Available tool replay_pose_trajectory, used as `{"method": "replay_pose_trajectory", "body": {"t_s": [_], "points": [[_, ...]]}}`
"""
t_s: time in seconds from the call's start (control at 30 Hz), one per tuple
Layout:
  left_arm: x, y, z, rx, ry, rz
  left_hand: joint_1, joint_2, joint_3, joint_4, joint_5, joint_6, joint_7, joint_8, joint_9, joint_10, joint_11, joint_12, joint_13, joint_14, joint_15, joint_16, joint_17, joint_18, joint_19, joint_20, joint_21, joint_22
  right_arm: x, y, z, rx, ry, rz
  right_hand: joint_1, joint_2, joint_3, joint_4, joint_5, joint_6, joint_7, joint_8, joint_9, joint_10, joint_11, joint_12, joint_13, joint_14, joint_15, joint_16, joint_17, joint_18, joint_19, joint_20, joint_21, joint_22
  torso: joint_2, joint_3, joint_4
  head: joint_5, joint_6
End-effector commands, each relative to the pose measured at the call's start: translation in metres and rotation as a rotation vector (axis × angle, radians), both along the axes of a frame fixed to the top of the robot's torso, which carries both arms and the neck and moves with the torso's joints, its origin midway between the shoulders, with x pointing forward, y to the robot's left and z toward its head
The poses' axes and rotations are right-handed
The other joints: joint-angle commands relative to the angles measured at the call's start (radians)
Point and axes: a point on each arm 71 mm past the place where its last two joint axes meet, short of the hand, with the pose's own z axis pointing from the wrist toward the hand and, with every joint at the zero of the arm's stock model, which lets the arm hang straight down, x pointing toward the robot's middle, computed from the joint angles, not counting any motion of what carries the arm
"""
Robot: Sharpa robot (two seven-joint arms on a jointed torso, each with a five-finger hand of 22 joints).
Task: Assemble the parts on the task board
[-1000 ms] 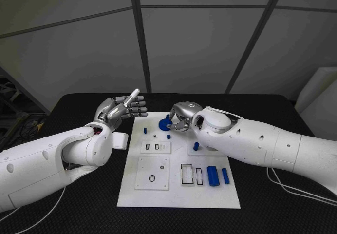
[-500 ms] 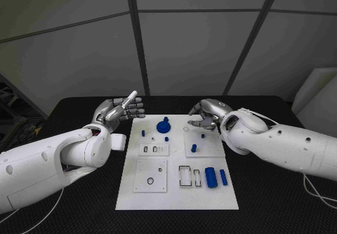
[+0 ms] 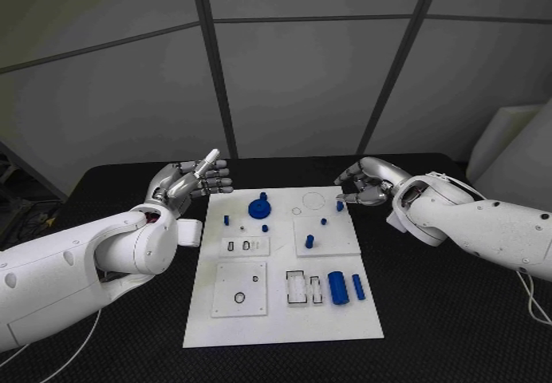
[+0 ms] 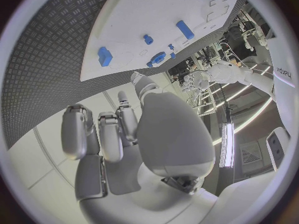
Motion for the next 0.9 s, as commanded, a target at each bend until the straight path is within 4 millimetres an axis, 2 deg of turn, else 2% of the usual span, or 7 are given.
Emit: {"method": "replay_pose_trajectory", "body": {"t_s": [0.03, 0.2, 0.4, 0.5, 0.7, 0.9], "points": [[0.0, -0.001, 0.001, -0.002, -0.011, -0.016, 0.008, -0.002, 0.001, -0.008, 0.001, 0.0, 0.007, -0.003, 0.0, -0.001, 0.007, -0.005, 0.0, 0.001, 0.004, -0.004, 0.001, -0.012, -0.001, 0.007, -0.005, -0.002, 0.003, -0.001, -0.002, 0.03, 0.028, 0.041, 0.012, -0.002, 0.0, -0.008, -0.002, 0.002, 0.0, -0.008, 0.0, -0.008, 0.002, -0.006, 0.033, 0.094, -0.006, -0.003, 0.222, 0.0, -0.007, -0.001, -0.007, 0.019, 0.002, -0.0004, 0.0014, -0.001, -0.003], [0.001, -0.001, 0.0, -0.002, -0.01, -0.016, 0.008, -0.002, 0.001, -0.008, 0.001, 0.0, 0.007, -0.003, 0.0, -0.001, 0.007, -0.005, 0.0, 0.001, 0.004, -0.004, 0.001, -0.012, -0.001, 0.007, -0.005, -0.002, 0.009, -0.006, -0.005, 0.017, 0.043, 0.03, 0.014, -0.003, 0.0, -0.01, -0.001, -0.002, 0.0, -0.01, -0.001, -0.009, 0.002, -0.008, 0.031, 0.094, -0.006, -0.003, 0.223, 0.0, -0.007, -0.002, -0.007, 0.019, 0.002, -0.0026, 0.0021, -0.004, -0.008], [0.001, -0.002, 0.0, -0.002, -0.009, -0.016, 0.008, -0.002, 0.001, -0.008, 0.001, 0.0, 0.007, -0.003, 0.0, -0.001, 0.007, -0.005, 0.0, 0.001, 0.004, -0.004, 0.001, -0.012, -0.001, 0.007, -0.005, -0.002, 0.012, -0.007, -0.009, 0.005, 0.059, 0.03, 0.015, -0.003, 0.0, -0.01, 0.0, -0.002, 0.001, -0.01, -0.001, -0.01, 0.002, -0.009, 0.031, 0.094, -0.006, -0.003, 0.224, 0.0, -0.008, -0.002, -0.007, 0.018, 0.004, -0.0002, 0.0015, -0.008, -0.011], [0.001, -0.002, -0.001, -0.003, -0.009, -0.017, 0.008, -0.002, 0.001, -0.008, 0.001, 0.0, 0.007, -0.003, 0.0, -0.001, 0.007, -0.005, 0.0, 0.001, 0.004, -0.004, 0.001, -0.012, -0.001, 0.007, -0.005, -0.002, 0.013, -0.007, -0.01, 0.0, 0.069, 0.03, 0.015, -0.003, 0.0, -0.01, 0.0, -0.003, 0.001, -0.01, -0.001, -0.01, 0.002, -0.008, 0.031, 0.095, -0.006, -0.003, 0.224, 0.0, -0.008, -0.002, -0.008, 0.018, 0.002, -0.0016, 0.0001, -0.009, -0.014], [0.002, -0.002, -0.001, -0.003, -0.008, -0.017, 0.011, -0.002, 0.0, -0.011, 0.001, 0.001, 0.006, -0.003, 0.0, 0.0, 0.006, -0.005, 0.0, 0.002, 0.003, -0.006, 0.002, -0.012, -0.001, 0.007, -0.005, -0.002, 0.014, -0.007, -0.013, -0.005, 0.085, 0.033, 0.016, -0.003, 0.0, -0.011, 0.001, -0.003, 0.001, -0.011, -0.002, -0.009, 0.003, -0.007, 0.033, 0.095, -0.006, -0.002, 0.227, 0.0, -0.007, -0.002, -0.007, 0.019, 0.003, -0.0008, 0.0006, -0.009, -0.018], [0.002, -0.002, -0.001, -0.002, -0.007, -0.015, 0.011, -0.002, 0.0, -0.011, 0.001, 0.001, 0.006, -0.003, 0.0, 0.0, 0.006, -0.005, 0.0, 0.002, 0.003, -0.006, 0.002, -0.012, -0.001, 0.007, -0.005, -0.002, 0.013, -0.007, -0.018, -0.011, 0.107, 0.037, 0.018, -0.001, 0.0, -0.011, 0.002, -0.002, 0.002, -0.01, -0.001, -0.007, 0.003, -0.005, 0.035, 0.096, -0.005, -0.001, 0.229, 0.0, -0.006, -0.002, -0.007, 0.02, 0.001, -0.0018, 0.0016, -0.01, -0.021]]}}
